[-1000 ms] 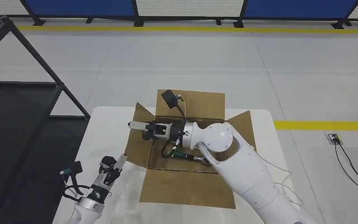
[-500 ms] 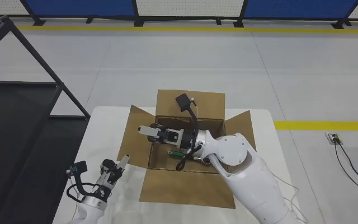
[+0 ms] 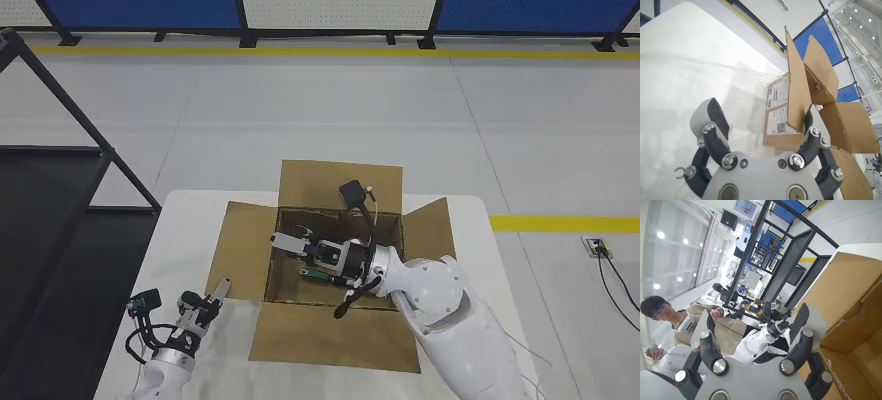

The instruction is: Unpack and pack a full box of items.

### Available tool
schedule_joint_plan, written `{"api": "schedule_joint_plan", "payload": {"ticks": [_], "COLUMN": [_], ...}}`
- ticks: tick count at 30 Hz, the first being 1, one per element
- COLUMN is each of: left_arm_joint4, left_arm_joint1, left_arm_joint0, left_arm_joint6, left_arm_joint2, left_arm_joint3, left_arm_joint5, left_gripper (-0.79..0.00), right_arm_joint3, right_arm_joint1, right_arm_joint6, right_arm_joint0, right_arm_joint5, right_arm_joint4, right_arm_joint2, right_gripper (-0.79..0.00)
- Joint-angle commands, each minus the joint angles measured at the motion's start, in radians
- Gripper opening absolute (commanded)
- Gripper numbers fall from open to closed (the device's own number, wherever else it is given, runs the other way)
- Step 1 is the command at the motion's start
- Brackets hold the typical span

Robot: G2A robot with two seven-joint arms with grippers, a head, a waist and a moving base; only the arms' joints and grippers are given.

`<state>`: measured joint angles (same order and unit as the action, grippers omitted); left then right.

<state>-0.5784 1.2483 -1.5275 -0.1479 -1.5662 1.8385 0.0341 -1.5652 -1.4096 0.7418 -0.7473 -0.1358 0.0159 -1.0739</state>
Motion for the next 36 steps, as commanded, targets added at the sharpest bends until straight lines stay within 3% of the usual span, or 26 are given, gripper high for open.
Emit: {"api": "schedule_joint_plan", "payload": {"ticks": [1, 25, 36], "left_arm_joint4": [-0.004, -0.044, -0.026], "left_arm_joint1": [0.0, 0.002, 0.002], "left_arm_joint0": [0.006, 0.041, -0.004], "left_arm_joint6": [-0.004, -0.043, 0.015], "left_arm_joint2": [0.005, 0.037, 0.001], "left_arm_joint3": [-0.008, -0.071, 0.016], "left_arm_joint5": [0.002, 0.0, -0.02], "left_gripper": [0.0, 0.0, 0.0], "right_arm_joint3": [-0.011, -0.031, -0.02], "right_arm_joint1": [0.001, 0.006, 0.007], "right_arm_joint6": [-0.025, -0.059, -0.062], "right_arm_joint0": [-0.005, -0.025, -0.026], "right_arm_joint5": [0.016, 0.021, 0.016], "right_arm_joint4": [-0.051, -0.104, -0.097], "right_arm_joint2": [0.009, 0.018, 0.021], "right_gripper": [0.0, 0.0, 0.0]}}
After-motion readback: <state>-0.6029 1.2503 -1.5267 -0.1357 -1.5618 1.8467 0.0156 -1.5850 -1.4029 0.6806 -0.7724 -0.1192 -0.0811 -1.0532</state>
